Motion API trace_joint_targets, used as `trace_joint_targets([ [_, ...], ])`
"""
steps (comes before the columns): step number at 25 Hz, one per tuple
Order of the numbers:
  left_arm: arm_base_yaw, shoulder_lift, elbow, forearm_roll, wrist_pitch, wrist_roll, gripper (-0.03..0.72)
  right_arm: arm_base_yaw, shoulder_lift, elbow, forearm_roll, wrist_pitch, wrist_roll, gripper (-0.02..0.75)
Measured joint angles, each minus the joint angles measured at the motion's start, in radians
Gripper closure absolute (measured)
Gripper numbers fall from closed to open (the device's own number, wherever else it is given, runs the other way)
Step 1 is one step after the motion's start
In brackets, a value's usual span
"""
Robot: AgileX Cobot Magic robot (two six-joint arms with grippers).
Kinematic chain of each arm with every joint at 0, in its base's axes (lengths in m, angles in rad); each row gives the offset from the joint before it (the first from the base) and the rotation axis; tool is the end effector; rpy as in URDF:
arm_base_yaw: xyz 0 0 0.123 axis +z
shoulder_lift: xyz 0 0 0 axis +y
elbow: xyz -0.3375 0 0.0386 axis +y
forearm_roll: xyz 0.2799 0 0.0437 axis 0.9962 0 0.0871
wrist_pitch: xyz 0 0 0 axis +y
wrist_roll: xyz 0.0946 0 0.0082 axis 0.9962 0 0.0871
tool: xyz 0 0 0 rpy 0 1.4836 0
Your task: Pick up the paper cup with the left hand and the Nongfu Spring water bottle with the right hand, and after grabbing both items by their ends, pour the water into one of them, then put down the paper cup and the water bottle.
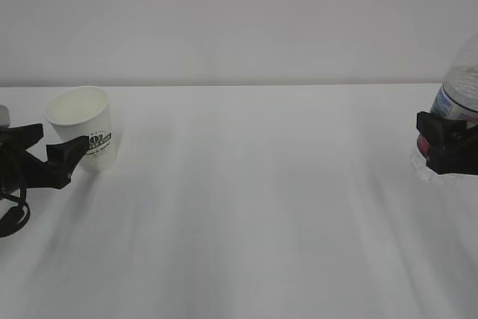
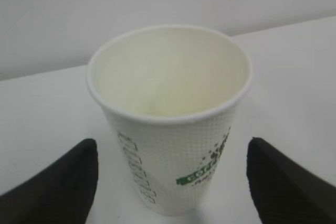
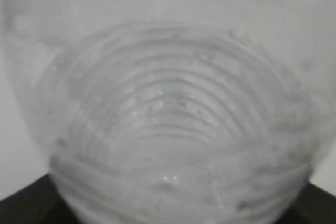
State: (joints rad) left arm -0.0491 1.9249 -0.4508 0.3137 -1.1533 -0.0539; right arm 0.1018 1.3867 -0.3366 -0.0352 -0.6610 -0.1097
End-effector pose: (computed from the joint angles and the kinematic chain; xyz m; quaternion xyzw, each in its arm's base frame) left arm 0.3103 -0.0421 0.1290 0.1364 0.7754 -0.1042 0.6077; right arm 0.2425 0.0268 0.2125 -0.1025 0.7989 -0.0019 0.5926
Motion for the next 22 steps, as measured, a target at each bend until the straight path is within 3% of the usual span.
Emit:
trace_joint_targets([
  [22,0.000,0.148,-0.122,0.038,0.000,-0.057,0.026,0.000,0.000,0.000,-0.002,0.002,0.000,0.207],
])
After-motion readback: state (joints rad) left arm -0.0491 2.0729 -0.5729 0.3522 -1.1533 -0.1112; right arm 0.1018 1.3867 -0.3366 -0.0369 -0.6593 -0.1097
